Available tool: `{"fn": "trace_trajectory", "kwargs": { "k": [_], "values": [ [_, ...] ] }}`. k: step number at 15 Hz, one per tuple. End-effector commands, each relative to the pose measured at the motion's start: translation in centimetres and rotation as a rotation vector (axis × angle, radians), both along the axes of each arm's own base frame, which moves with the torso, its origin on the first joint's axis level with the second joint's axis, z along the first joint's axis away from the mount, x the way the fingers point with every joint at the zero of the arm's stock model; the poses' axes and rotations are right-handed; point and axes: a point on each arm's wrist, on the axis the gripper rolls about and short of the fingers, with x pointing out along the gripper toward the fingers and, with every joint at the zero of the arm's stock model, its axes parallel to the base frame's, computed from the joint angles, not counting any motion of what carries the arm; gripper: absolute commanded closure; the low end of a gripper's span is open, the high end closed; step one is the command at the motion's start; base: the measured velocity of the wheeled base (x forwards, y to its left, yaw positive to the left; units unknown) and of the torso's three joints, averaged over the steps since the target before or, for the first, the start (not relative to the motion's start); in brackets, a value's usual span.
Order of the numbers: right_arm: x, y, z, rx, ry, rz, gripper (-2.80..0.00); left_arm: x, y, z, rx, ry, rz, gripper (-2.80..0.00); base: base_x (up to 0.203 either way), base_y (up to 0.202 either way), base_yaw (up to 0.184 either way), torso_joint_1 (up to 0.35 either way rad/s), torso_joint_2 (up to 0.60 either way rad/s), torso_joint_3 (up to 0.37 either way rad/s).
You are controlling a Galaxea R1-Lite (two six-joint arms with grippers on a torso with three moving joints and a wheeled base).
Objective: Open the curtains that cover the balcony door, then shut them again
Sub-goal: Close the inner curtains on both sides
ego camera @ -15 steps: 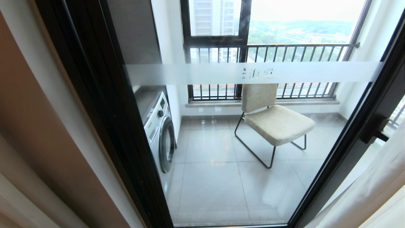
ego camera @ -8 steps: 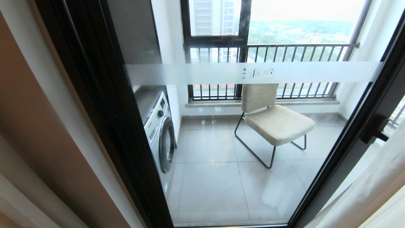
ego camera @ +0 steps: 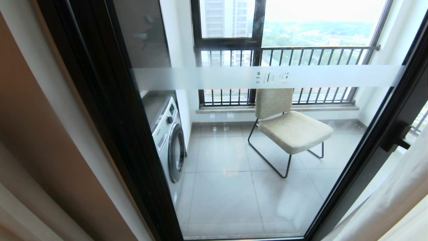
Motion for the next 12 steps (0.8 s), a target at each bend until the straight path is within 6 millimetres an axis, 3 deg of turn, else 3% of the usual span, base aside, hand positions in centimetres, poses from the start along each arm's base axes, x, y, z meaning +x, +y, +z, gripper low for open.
{"fn": "trace_trajectory", "kwargs": {
  "k": [1, 6, 12],
  "values": [
    [0.0, 0.0, 0.0, -0.001, 0.001, 0.001, 0.0, 3.3, 0.2, 1.5, -0.014, 0.079, 0.093, 0.0, 0.0, 0.0, 0.0, 0.0, 0.0, 0.0],
    [0.0, 0.0, 0.0, -0.001, 0.001, 0.002, 0.0, 6.8, 0.9, 2.8, -0.025, 0.157, 0.249, 0.0, 0.0, 0.0, 0.0, 0.0, 0.0, 0.0],
    [0.0, 0.0, 0.0, -0.001, 0.001, 0.002, 0.0, 11.5, 4.7, 5.0, -0.036, 0.179, 0.379, 0.0, 0.0, 0.0, 0.0, 0.0, 0.0, 0.0]
  ]
}}
